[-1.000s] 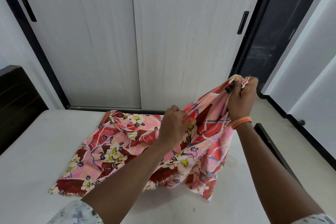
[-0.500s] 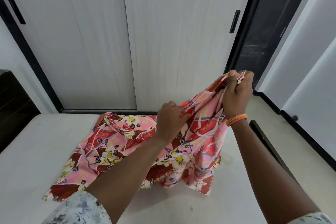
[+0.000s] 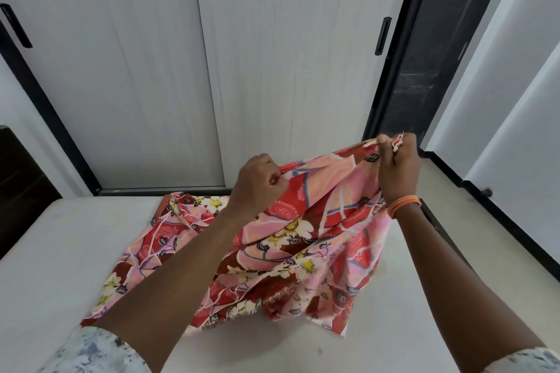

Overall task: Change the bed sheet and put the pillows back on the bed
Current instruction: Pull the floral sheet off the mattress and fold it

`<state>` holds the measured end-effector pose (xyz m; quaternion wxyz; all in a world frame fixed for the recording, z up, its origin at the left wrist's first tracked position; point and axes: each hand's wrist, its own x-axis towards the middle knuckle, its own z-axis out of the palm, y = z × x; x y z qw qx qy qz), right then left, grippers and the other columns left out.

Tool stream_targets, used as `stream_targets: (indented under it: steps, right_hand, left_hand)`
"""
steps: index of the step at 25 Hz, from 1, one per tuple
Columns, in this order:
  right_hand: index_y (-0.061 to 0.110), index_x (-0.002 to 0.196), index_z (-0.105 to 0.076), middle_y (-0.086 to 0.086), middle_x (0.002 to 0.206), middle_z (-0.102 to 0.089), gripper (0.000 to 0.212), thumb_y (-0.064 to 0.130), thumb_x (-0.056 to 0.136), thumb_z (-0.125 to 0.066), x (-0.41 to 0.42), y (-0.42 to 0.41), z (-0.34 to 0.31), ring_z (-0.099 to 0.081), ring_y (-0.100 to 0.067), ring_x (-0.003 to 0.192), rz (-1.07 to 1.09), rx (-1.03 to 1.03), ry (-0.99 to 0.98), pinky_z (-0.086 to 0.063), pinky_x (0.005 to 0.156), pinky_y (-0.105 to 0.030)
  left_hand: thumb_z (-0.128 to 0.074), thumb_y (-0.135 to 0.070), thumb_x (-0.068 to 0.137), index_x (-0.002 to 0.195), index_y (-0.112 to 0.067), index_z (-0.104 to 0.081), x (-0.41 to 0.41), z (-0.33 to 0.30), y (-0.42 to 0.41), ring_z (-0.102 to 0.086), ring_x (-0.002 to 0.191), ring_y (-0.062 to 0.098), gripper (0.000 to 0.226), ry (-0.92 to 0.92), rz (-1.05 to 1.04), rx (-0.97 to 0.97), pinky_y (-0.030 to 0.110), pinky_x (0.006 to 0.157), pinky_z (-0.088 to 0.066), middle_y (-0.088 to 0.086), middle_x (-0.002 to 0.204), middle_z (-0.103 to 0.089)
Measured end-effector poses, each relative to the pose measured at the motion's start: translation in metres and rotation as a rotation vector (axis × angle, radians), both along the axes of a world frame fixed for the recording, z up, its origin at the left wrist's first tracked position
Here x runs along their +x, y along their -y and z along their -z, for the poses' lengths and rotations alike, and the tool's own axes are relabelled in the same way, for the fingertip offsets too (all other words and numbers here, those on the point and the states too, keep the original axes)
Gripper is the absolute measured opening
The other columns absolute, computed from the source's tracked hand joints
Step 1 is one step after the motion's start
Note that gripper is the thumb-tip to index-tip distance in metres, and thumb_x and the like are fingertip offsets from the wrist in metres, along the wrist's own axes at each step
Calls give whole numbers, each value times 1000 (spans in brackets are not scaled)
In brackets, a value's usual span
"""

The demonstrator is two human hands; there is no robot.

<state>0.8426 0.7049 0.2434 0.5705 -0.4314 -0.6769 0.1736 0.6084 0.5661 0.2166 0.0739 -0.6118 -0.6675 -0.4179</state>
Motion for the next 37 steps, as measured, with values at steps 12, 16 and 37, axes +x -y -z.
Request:
stream_targets:
  steps: [12, 16, 37]
  right_hand:
    - [13, 89, -35, 2, 62, -45, 38, 49, 99, -44, -27, -3, 31, -45, -29, 57, 20, -31, 110, -25, 52, -32]
    - [16, 87, -31, 8, 63, -42, 37, 50, 98, -40, -30, -1, 17, -41, -21, 55, 24, -36, 7, -26, 55, -32]
    - [11, 80, -36, 14, 63, -36, 43, 49, 100, -36, -27, 17, -21, -38, 0, 55, -107, 86, -133, -35, 54, -26]
  left_hand:
    - [-55, 1, 74, 55, -16, -46, -19, -15, 48, -37, 52, 16, 27, 996, 343, -449, 24, 52, -31, 5, 56, -38]
    - [-63, -2, 85, 71, -16, -52, 17, 31, 58, -48, 50, 7, 23, 634, 309, -650, 24, 49, -41, -3, 63, -53]
    - [-67, -24, 91, 95, -6, -69, 8, 38, -15, -62, 82, 26, 19, 317, 166, -430, 35, 67, -48, 12, 90, -68]
